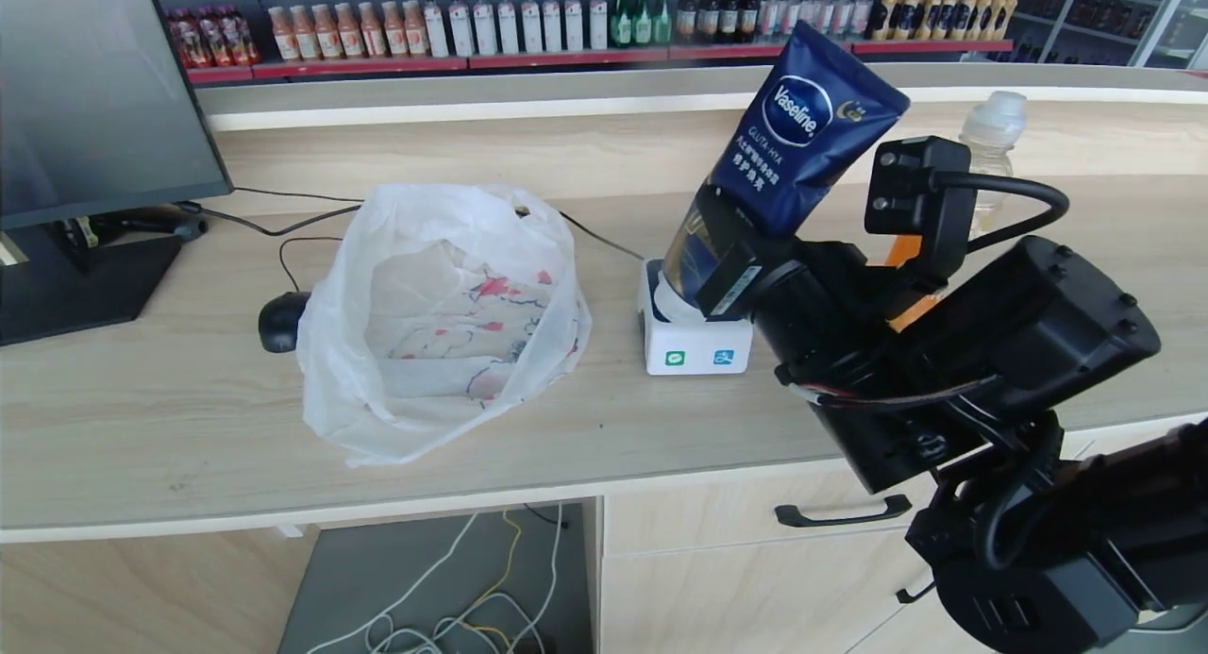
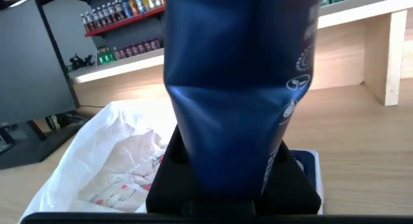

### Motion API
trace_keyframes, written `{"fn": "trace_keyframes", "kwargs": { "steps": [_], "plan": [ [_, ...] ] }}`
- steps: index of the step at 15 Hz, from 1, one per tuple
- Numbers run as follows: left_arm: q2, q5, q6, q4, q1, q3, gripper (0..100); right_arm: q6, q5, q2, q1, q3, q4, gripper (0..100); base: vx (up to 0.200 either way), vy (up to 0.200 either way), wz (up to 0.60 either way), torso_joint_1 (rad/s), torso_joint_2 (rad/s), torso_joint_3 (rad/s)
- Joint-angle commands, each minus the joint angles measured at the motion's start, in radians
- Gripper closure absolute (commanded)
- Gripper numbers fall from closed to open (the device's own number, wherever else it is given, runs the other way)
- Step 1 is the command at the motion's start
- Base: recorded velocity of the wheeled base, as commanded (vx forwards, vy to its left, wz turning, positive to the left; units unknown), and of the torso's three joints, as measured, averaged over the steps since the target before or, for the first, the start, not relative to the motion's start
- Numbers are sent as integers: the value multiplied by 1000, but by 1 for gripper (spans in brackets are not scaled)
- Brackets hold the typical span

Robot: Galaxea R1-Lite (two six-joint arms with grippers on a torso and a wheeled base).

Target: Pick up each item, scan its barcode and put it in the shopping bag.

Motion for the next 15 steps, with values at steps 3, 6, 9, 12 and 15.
{"fn": "trace_keyframes", "kwargs": {
  "steps": [3,6,9,12,15],
  "plan": [
    [0,0,0,0,0,0,0,2,2,-4,3,-15,-11,100,0,0,0,0,0,0],
    [0,0,0,1,0,0,0,19,2,1,3,-32,-14,100,0,0,0,0,0,0],
    [0,0,0,1,0,0,0,55,2,21,3,-65,2,100,0,0,0,0,0,0],
    [0,0,0,0,0,0,0,102,2,50,17,-140,81,100,0,0,0,0,0,0],
    [0,0,0,0,0,0,0,189,0,38,46,-247,233,100,0,0,0,0,0,0]
  ]
}}
